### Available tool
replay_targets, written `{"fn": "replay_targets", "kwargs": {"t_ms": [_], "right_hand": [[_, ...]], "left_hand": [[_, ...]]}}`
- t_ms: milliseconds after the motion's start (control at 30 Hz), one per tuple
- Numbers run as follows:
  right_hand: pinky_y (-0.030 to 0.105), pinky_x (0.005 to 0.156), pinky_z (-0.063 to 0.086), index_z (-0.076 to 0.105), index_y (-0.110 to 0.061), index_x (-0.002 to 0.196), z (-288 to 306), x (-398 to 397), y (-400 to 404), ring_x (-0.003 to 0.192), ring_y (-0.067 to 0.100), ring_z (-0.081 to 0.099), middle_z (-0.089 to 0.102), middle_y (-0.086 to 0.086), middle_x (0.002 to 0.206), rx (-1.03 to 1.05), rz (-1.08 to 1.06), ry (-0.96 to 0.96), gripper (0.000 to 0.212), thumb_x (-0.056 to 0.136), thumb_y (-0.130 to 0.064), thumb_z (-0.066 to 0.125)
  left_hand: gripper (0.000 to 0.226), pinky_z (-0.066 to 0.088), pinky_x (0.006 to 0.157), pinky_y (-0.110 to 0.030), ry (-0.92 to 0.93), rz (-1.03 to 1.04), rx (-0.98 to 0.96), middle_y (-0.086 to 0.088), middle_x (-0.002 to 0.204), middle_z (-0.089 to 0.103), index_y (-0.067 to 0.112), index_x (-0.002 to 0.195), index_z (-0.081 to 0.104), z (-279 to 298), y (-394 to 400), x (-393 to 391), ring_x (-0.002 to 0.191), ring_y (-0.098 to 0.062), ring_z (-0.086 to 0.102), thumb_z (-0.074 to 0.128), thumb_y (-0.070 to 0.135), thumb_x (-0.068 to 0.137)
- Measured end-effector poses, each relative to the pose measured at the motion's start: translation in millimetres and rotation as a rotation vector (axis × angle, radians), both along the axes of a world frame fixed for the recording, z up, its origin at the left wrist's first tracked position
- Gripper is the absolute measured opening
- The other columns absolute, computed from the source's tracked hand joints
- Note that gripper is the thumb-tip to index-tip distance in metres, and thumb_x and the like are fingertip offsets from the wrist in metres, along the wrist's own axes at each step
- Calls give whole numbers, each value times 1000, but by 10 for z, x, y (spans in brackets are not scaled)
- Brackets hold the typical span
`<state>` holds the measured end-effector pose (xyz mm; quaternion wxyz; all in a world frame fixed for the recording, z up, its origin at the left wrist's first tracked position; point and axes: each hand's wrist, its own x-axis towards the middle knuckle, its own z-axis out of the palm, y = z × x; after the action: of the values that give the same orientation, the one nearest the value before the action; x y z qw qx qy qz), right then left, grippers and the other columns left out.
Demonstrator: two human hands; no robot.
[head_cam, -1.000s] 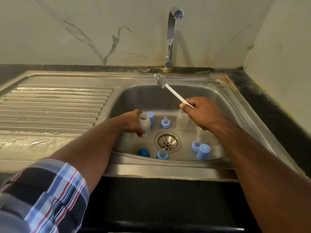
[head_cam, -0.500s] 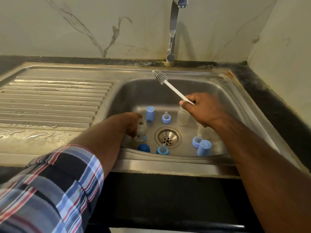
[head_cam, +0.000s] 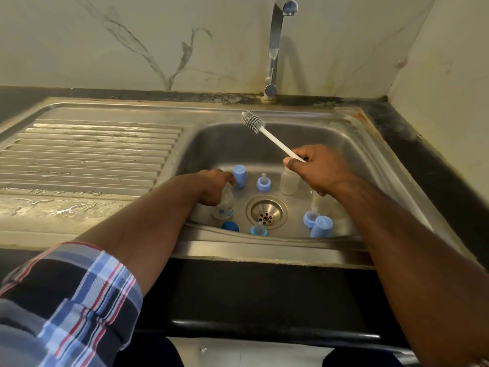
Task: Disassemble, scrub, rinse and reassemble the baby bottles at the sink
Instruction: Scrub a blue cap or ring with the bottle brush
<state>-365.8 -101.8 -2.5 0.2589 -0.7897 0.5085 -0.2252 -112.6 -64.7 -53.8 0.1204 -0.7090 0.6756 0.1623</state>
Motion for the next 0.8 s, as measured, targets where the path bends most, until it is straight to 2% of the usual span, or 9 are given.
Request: {"fn": "replay_targets", "kwargs": {"t_ms": [100, 200, 300, 400, 500, 567, 633, 667, 800], "right_hand": [[25, 48, 38, 71, -13, 100, 11, -7, 13, 42, 10, 46, 54, -2, 57, -5, 4, 2, 27, 98, -38, 58], [25, 44, 38, 70, -11, 98, 21, -23, 21, 41, 12, 44, 52, 0, 56, -2, 1, -7, 28, 98, -37, 58], [24, 41, 38, 71, -14, 97, 15, -28, 19, 36, 8, 45, 52, -1, 55, 11, -1, 3, 25, 98, -37, 59], [24, 39, 38, 70, -16, 93, 1, -18, 14, 29, 5, 43, 51, -1, 53, 22, 6, 5, 24, 97, -37, 60], [24, 41, 38, 70, -15, 92, -15, -21, 8, 29, 4, 43, 51, -2, 53, 25, 12, 1, 24, 97, -36, 60], [25, 42, 38, 70, -15, 92, -22, -20, 9, 30, 4, 44, 52, -2, 54, 25, 16, 1, 24, 97, -37, 60], [25, 42, 39, 70, -16, 92, -24, -17, 12, 31, 5, 44, 53, -3, 55, 34, 20, -3, 24, 97, -37, 60], [25, 43, 39, 70, -17, 93, -24, -14, 16, 32, 5, 44, 53, -3, 55, 38, 23, 0, 23, 97, -37, 60], [26, 41, 40, 70, -14, 94, -16, -19, 30, 36, 9, 46, 54, 0, 57, 40, 29, 8, 25, 97, -36, 61]], "left_hand": [[61, 32, 112, -33, -14, -150, -86, 4, 143, 50, 39, 136, 54, 89, 43, -106, 130, -24, 41, 52, 4, 86], [43, 41, 98, -33, -56, -257, -101, 15, 110, 53, 43, 119, 64, 163, 108, -296, 116, -15, 42, 62, 15, 86], [23, 52, 90, -33, -44, -311, -13, 12, 99, 60, 30, 107, 70, 133, 106, -455, 105, -15, 60, 74, 24, 85], [30, 55, 79, -30, -71, -288, 101, 5, 105, 65, 24, 111, 68, 94, 109, -548, 82, -12, 64, 81, 26, 84], [42, 44, 64, -24, -114, -280, 136, 7, 95, 60, 22, 124, 62, 48, 135, -595, 63, -5, 51, 79, 23, 86], [44, 43, 71, -26, -149, -274, 155, 4, 104, 60, 21, 130, 59, 6, 158, -614, 71, -10, 54, 77, 23, 89], [42, 45, 83, -30, -166, -277, 200, -1, 127, 59, 21, 131, 59, -53, 149, -617, 99, -18, 60, 73, 20, 92], [39, 45, 87, -31, -162, -279, 212, -3, 133, 57, 20, 130, 60, -69, 146, -618, 108, -20, 58, 71, 18, 93], [34, 44, 83, -30, -127, -258, 226, -5, 130, 58, 16, 127, 62, -73, 136, -609, 103, -20, 56, 69, 12, 93]]}}
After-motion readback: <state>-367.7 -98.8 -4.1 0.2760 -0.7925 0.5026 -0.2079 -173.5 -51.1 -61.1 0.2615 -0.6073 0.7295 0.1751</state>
